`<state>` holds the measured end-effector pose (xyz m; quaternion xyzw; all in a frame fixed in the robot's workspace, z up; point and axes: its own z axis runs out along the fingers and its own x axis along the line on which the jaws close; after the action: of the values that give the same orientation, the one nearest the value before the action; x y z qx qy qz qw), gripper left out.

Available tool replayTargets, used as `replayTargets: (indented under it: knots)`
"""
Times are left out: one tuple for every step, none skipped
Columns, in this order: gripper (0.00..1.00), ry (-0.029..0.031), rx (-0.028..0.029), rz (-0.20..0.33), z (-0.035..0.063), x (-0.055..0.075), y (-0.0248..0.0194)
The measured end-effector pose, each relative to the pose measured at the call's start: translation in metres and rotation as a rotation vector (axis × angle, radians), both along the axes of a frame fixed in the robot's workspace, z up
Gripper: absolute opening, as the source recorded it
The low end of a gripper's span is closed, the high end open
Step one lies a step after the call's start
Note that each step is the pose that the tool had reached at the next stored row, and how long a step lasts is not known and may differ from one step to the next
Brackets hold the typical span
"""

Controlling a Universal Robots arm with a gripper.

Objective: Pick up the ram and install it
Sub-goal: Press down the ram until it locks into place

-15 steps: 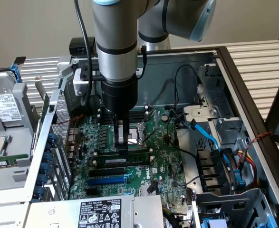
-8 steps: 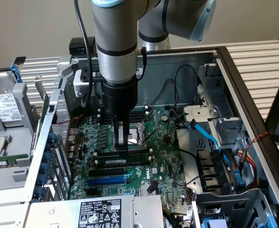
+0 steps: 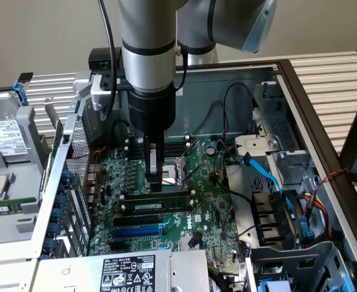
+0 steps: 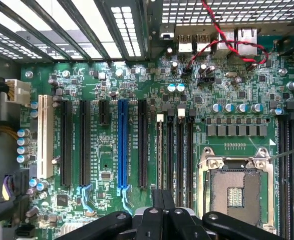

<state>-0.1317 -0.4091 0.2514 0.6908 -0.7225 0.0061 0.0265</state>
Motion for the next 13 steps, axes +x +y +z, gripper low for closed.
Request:
replayTargets:
  knots:
    - [0.11,0.0007,0.0003,0.010,0.0018,0.0001,0.0000]
    - [0.11,0.0009,0.0005,0.027,0.0022,0.0002,0.0000]
    - [0.11,0.0008,0.0007,0.045,0.0024,0.0002,0.0000]
    - [0.11,0.0009,0.0005,0.063,0.0026,0.0002,0.0000]
    - [0.11,0.0009,0.0005,0.081,0.0028,0.0001,0.0000]
    - [0.11,0.0009,0.0005,0.100,0.0029,0.0001,0.0000]
    - [0.11,0.0010,0.0004,0.118,0.0030,0.0001,0.0000]
    - [0.11,0.0009,0.0004,0.137,0.0030,0.0001,0.0000]
    - [0.11,0.0010,0.0004,0.154,0.0030,0.0001,0.0000]
    - [0.11,0.0010,0.0005,0.173,0.0030,0.0001,0.0000]
    - [0.11,0.0010,0.0007,0.191,0.0030,0.0001,0.0000]
    - [0.11,0.0010,0.0009,0.209,0.0029,0.0001,0.0000]
    - [0.11,0.0011,0.0010,0.227,0.0029,0.0001,0.0000]
